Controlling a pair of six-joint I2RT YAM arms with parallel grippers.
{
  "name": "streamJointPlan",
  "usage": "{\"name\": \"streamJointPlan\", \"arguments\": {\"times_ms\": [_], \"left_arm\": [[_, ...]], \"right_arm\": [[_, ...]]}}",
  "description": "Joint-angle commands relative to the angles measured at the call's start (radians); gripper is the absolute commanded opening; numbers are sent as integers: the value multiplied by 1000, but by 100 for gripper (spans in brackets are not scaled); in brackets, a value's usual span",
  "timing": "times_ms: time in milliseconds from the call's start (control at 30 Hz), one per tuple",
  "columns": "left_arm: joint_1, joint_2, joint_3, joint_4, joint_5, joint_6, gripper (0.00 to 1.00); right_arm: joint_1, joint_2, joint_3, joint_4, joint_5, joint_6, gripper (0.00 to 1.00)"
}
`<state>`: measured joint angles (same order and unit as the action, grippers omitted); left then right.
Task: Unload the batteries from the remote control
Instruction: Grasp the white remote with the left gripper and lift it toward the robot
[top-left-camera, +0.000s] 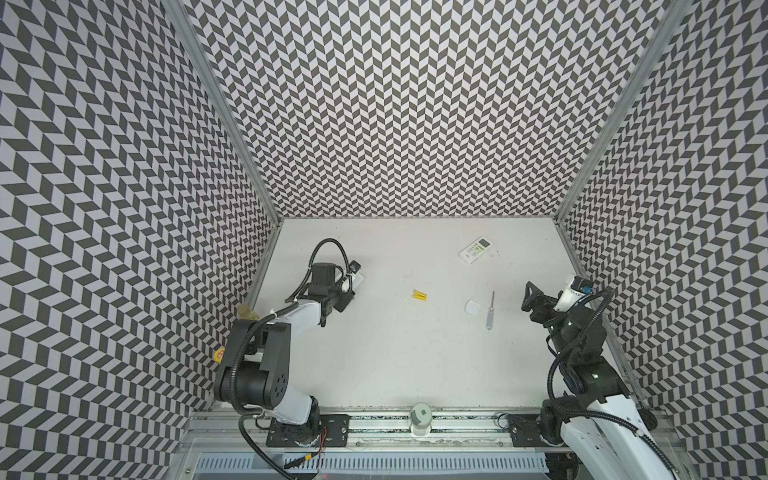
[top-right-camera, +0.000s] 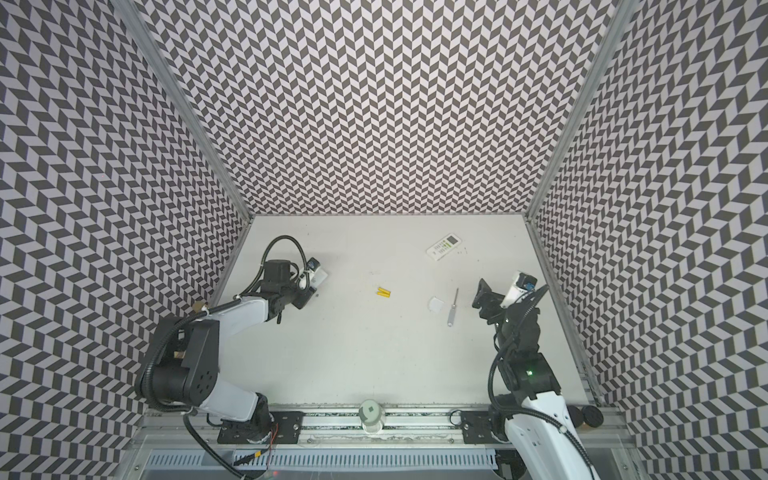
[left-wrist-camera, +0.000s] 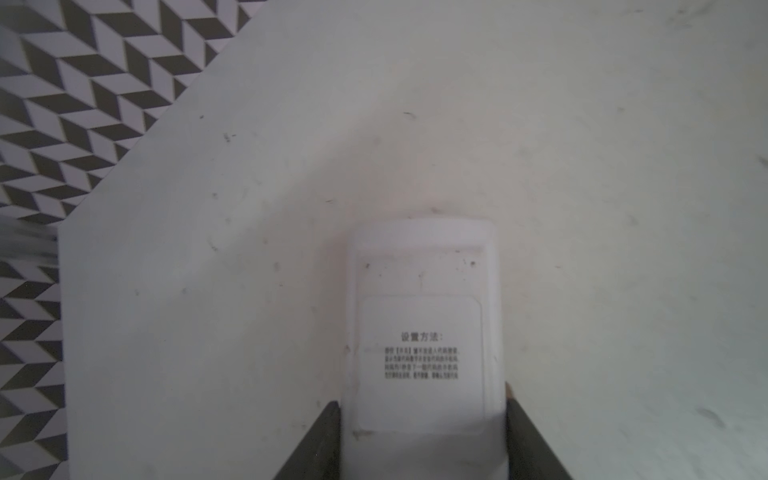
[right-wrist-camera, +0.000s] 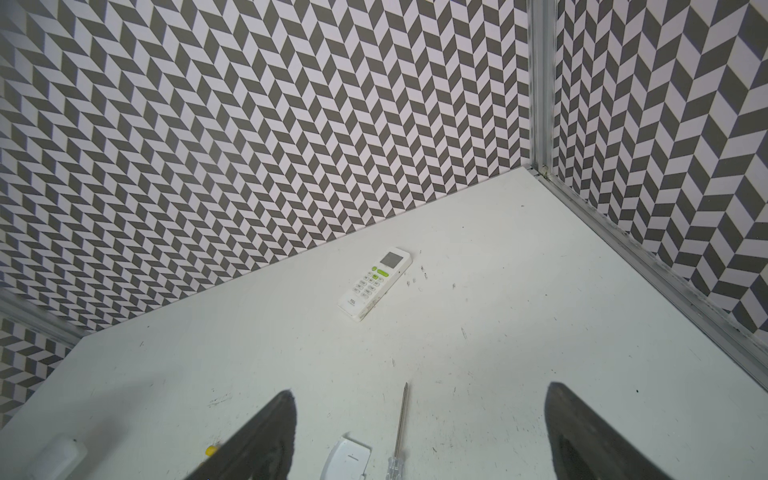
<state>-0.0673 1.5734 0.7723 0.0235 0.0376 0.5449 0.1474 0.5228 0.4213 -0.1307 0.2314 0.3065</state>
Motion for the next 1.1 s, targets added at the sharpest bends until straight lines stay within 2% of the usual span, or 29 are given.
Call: {"name": "streamJointPlan", "arguments": {"times_ms": [0, 167, 300, 600, 833, 1067], "left_arm": [[91, 63, 84, -41, -39, -115, 21], [112, 120, 108, -81, 21, -156, 23], [112, 144, 95, -77, 25, -171, 28], [111, 160, 99, -103, 63, -175, 73], [107, 81, 65, -92, 84, -175, 99], [88, -82, 24, -80, 127, -195, 100]], "right_arm": [[-5, -19, -9, 37, 5, 11, 90], [-5, -20, -10, 37, 2, 13, 90], [-5, -17, -9, 36, 18, 20, 90], [-4, 11, -4, 29, 19, 29, 89], [-2, 31, 0, 27, 12, 26, 89], [-3, 94, 10, 64, -21, 2, 89]]}}
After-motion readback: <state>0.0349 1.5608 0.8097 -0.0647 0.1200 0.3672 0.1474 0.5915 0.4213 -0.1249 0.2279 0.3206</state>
